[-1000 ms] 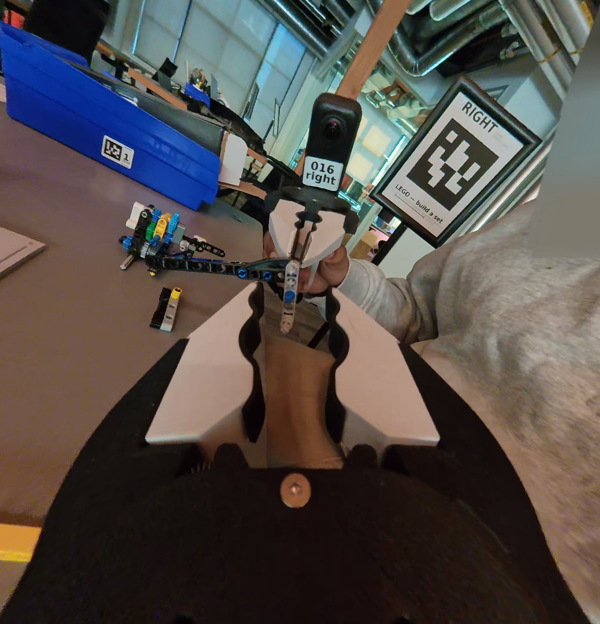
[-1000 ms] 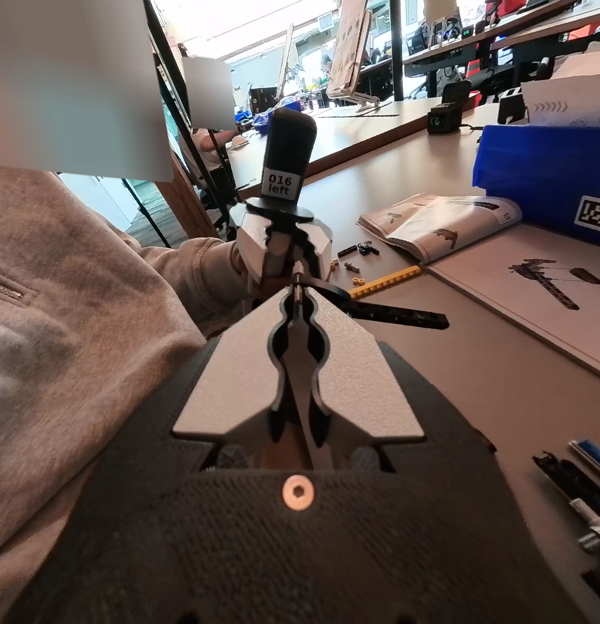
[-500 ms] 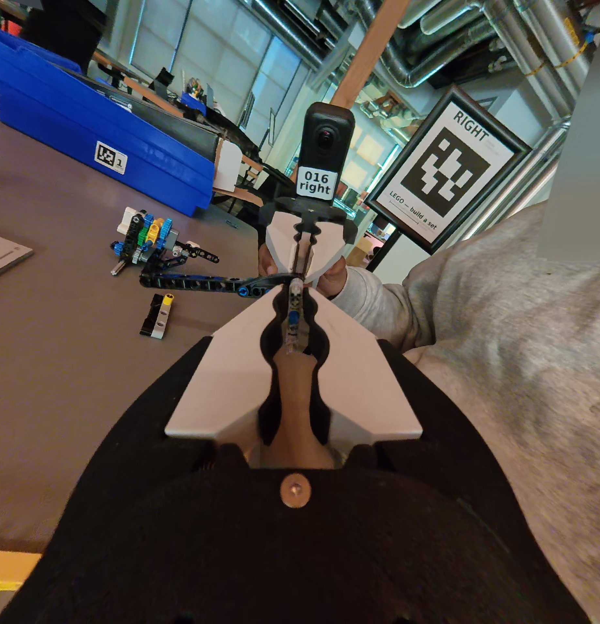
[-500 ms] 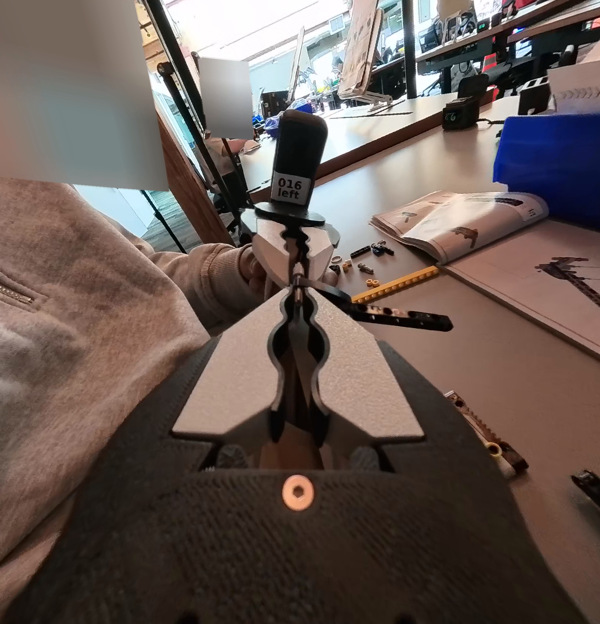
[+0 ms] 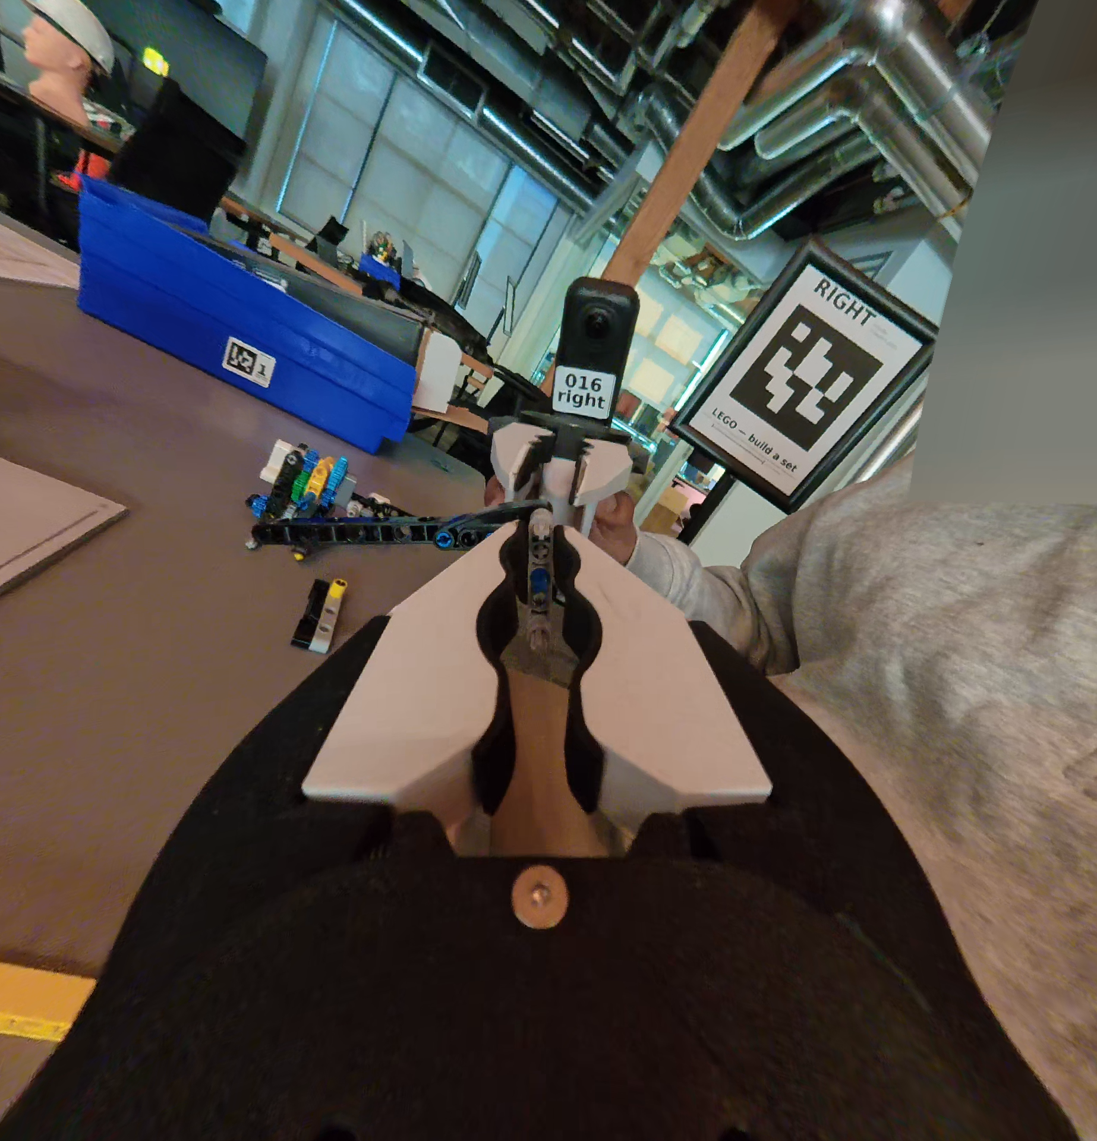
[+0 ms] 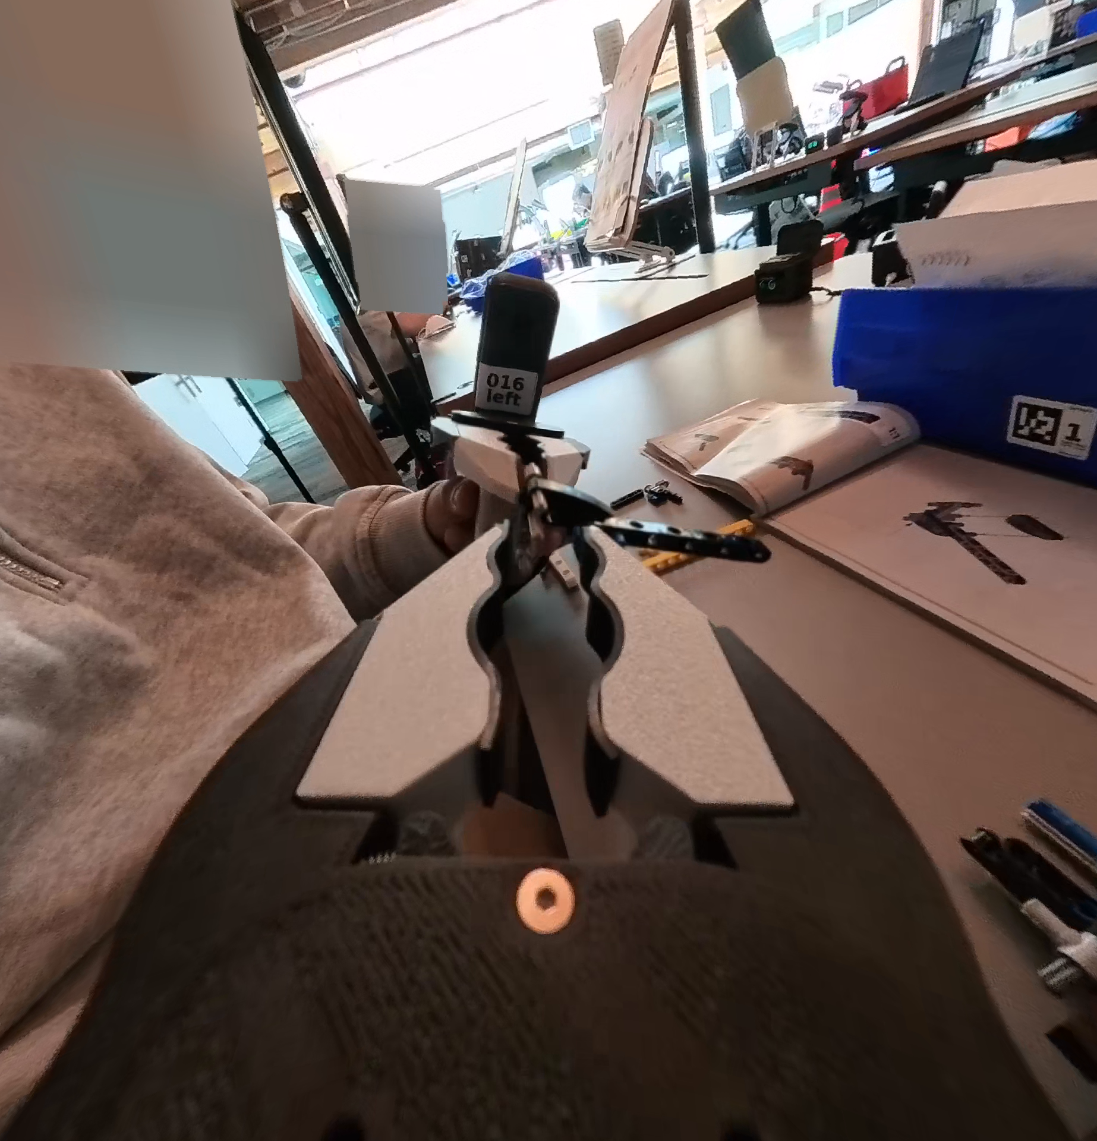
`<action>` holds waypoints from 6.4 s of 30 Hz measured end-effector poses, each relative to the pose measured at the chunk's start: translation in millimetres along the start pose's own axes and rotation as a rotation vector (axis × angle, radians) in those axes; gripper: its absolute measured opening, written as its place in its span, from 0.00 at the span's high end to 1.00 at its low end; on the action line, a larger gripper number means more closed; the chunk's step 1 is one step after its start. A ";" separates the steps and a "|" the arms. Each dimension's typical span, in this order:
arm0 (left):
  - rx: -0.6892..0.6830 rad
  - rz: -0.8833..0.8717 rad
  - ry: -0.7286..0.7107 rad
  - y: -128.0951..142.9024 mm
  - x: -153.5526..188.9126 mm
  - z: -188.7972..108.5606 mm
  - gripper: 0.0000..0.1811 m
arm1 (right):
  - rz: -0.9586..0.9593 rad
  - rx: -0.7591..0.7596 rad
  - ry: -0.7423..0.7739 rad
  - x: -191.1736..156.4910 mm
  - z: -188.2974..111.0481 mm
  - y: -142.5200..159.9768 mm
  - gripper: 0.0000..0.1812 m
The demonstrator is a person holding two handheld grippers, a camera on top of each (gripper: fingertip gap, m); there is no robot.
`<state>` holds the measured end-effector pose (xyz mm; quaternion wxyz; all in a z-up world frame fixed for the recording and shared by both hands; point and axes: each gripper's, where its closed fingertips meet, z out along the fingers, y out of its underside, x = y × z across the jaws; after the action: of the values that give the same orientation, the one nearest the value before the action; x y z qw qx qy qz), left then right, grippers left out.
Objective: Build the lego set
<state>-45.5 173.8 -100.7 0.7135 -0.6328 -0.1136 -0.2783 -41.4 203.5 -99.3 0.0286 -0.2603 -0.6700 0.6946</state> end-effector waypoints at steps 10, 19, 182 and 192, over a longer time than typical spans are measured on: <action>-0.002 -0.008 0.028 1.2 5.8 3.1 0.99 | -0.021 -0.058 -0.013 -8.2 12.6 12.3 0.99; -0.007 0.002 0.005 2.8 3.6 4.4 0.99 | 0.002 -0.060 -0.014 -6.2 11.9 13.3 0.99; 0.026 0.093 0.017 -7.6 11.7 -1.0 0.99 | -0.023 0.132 -0.075 -12.2 -1.0 -13.1 0.90; -0.004 0.079 0.019 -2.5 11.1 2.8 0.99 | -0.002 0.055 -0.059 -10.8 9.0 1.3 0.98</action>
<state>-37.2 173.6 -92.4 0.7237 -0.6355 -0.0813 -0.2563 -35.3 190.8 -97.4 0.0168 -0.2380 -0.6516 0.7201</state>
